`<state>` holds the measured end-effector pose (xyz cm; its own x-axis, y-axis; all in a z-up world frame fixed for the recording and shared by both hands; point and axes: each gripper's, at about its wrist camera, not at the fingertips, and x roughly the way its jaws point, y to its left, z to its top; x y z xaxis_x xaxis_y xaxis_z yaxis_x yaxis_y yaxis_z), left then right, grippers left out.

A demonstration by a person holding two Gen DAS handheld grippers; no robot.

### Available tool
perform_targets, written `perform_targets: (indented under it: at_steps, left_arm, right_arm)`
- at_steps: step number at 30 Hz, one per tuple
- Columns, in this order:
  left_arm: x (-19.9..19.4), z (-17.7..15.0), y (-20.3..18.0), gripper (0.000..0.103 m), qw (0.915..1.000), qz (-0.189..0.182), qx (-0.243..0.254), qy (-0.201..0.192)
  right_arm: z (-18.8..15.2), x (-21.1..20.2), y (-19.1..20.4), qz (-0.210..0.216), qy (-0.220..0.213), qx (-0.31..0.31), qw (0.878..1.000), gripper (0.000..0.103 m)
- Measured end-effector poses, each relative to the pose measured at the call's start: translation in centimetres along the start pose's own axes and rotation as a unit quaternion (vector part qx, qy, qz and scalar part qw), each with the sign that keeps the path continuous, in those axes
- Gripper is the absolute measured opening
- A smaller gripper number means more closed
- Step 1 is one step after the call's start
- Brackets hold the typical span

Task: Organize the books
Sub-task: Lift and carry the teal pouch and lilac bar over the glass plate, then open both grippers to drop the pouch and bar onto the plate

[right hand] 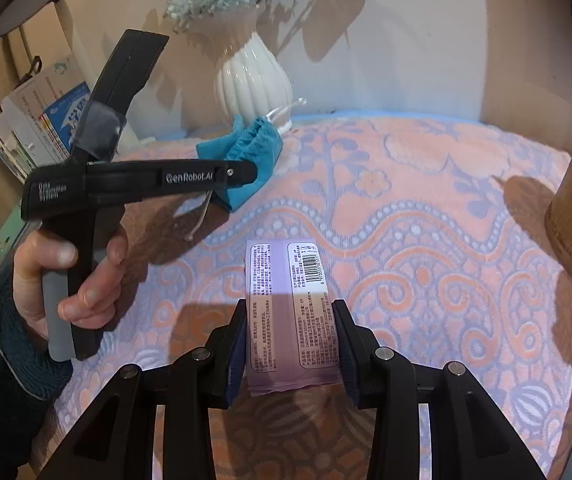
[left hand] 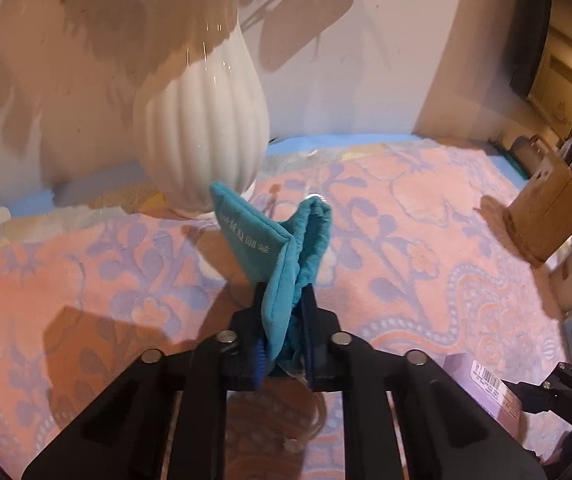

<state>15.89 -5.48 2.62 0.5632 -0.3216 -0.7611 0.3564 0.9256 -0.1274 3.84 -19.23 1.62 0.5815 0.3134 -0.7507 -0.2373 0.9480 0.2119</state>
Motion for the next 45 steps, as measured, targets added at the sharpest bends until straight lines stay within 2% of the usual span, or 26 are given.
perform_targets:
  at_steps: [4,6,11,17,22,28,31,38,45]
  left_arm:
    - [-2.9,-0.4,-0.3,0.009,0.9988,-0.040,-0.023,-0.019]
    - [-4.9,-0.6,-1.2,0.009,0.9978,-0.053,-0.023,-0.031]
    - [-9.6,-1.0,-4.2,0.009,0.9920,-0.113,-0.008,-0.056]
    - [-13.7,-1.2,-10.2,0.009,0.9812,-0.175,0.029,-0.076]
    - [-14.9,-2.1,-18.1,0.009,0.9669,-0.227,0.085,-0.079]
    - [-14.9,-2.1,-28.2,0.009,0.9449,-0.282,0.151,-0.068]
    - [-13.9,-1.5,-32.4,0.009,0.9379,-0.295,0.172,-0.060]
    - [-10.7,0.1,-40.2,0.009,0.9334,-0.297,0.198,-0.037]
    - [-7.2,1.7,-44.4,0.009,0.9396,-0.286,0.188,-0.018]
  right_arm:
    - [0.3,-2.2,0.1,-0.002,-0.020,0.001,1.000,0.039]
    - [0.4,-4.1,0.1,-0.003,-0.037,0.000,0.999,0.039]
    - [-0.2,-8.5,-0.4,-0.027,-0.059,0.008,0.998,0.039]
    - [-2.1,-14.1,-4.3,-0.059,-0.074,0.070,0.993,0.039]
    - [-4.4,-19.5,-8.4,-0.113,-0.095,0.121,0.982,0.039]
    - [-7.2,-25.8,-14.4,-0.173,-0.118,0.189,0.960,0.039]
    - [-8.4,-28.7,-18.0,-0.199,-0.135,0.221,0.945,0.039]
    - [-10.0,-33.4,-26.6,-0.224,-0.164,0.291,0.916,0.039]
    - [-8.8,-33.3,-31.3,-0.238,-0.158,0.303,0.909,0.039]
